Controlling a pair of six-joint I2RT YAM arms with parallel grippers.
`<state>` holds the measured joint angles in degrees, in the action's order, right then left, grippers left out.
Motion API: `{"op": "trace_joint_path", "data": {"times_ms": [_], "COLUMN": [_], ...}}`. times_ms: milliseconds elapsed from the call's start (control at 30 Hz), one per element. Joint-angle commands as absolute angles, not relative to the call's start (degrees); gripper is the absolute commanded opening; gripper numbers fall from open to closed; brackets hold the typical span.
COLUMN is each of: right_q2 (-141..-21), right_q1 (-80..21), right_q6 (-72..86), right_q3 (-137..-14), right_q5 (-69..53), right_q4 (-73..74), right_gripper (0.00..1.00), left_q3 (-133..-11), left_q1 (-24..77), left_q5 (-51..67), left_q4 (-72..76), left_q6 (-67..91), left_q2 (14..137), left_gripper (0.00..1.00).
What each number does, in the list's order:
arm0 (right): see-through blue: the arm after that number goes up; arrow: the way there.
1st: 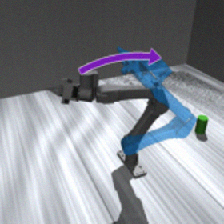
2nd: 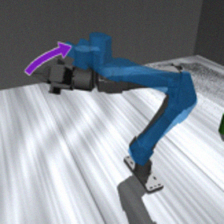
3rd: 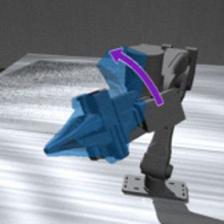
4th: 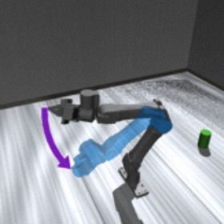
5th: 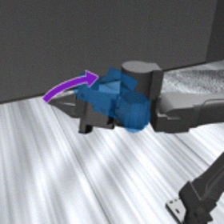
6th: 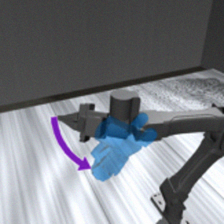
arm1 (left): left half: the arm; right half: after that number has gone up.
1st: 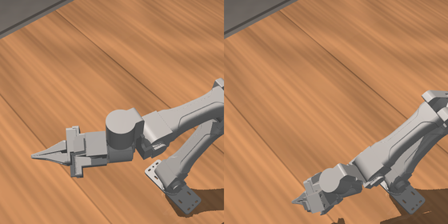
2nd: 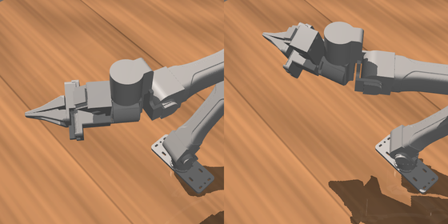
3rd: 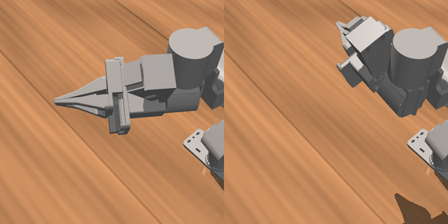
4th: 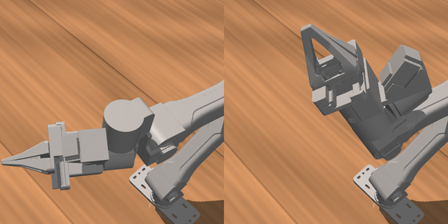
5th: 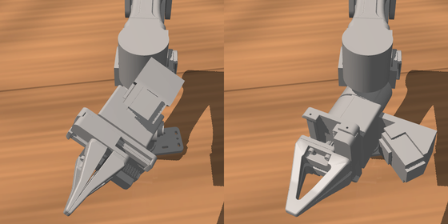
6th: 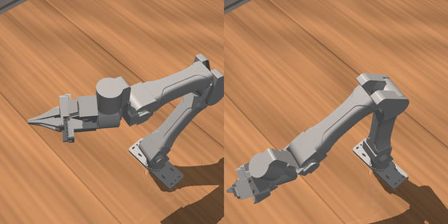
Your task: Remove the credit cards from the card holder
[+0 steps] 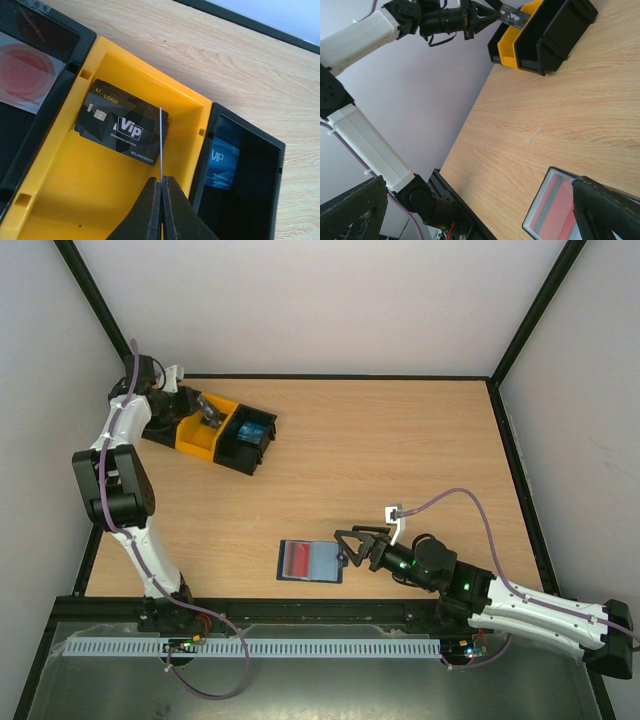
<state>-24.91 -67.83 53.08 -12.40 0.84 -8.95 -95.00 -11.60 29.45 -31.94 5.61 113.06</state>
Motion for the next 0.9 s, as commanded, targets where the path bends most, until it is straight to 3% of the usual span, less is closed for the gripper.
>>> {"op": "trace_joint_path", "data": {"times_ms": [0, 467, 700, 867], "right_q2": [-24.9, -30.1, -31.1, -31.2], "right_q1": [-67.8, -67.8, -67.8, -67.8], "right_q6": [53.2, 53.5, 53.7, 53.4], "right_q3": [-13.7, -14.1, -14.0, -14.1], "right_q5": [2.1, 1.1, 1.6, 2.0], "right_q4": [-11.9, -14.8, -15.1, -14.9], "right_gripper": [0.98, 0.98, 0.98, 0.98], "left_q3": [-99.1, -102.7, -103.2, -105.0], "left_q1": [-11.9, -9.6, -9.0, -8.6], "left_q5": [28.1, 30.6, 27.1, 23.9], "left_q4": [-33.9, -32.0, -29.7, -30.1], "left_q6": [4.1, 3.2, 3.0, 3.6], "left_q2": [115.7, 122.8, 124.4, 126.2], "left_gripper": [0.03, 0.03, 0.10, 0.09]}}
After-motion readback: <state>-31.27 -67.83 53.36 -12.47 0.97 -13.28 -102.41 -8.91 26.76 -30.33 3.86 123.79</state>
